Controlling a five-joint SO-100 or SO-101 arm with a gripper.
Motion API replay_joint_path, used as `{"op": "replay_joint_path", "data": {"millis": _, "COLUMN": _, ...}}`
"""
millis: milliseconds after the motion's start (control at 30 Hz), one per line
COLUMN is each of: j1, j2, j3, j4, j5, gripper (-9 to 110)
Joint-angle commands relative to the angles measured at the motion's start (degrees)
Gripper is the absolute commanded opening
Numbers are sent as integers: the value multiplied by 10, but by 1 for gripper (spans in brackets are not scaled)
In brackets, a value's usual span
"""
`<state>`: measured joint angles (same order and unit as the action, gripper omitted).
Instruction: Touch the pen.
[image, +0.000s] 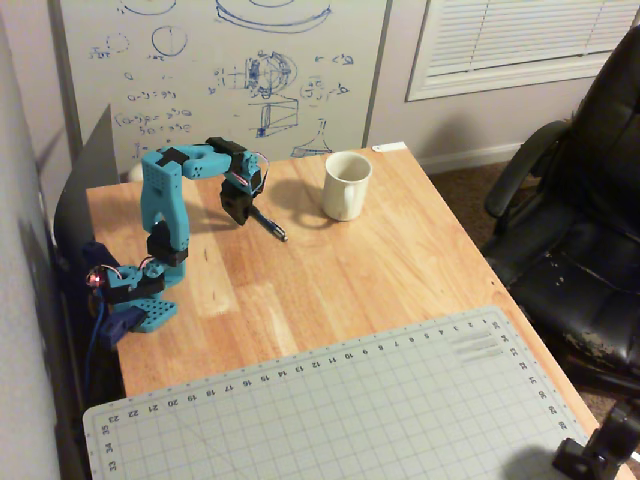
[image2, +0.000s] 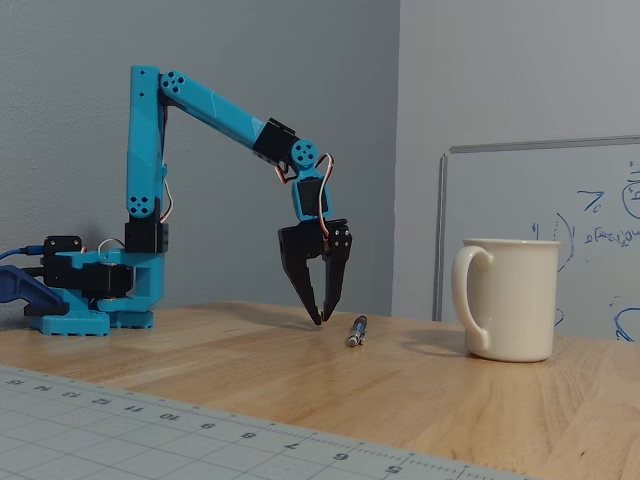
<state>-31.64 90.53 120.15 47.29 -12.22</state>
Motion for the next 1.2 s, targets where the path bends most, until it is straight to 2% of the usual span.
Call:
{"op": "replay_joint_path", "data": {"millis": 0, "j1": 132, "j2": 1014, "j3": 599, "j4": 178, "j5": 0, "gripper": 1}}
{"op": "replay_joint_path", "data": {"millis": 967, "j1": 134, "j2": 1005, "j3": 588, "j4": 175, "j5": 8, "gripper": 1}}
{"op": "replay_joint_path", "data": {"millis": 1067, "j1": 134, "j2": 992, "j3": 542, "j4": 142, "j5": 9, "gripper": 1}}
{"op": "replay_joint_path", "data": {"millis": 1167, "j1": 131, "j2": 909, "j3": 492, "j4": 96, "j5": 9, "gripper": 1}}
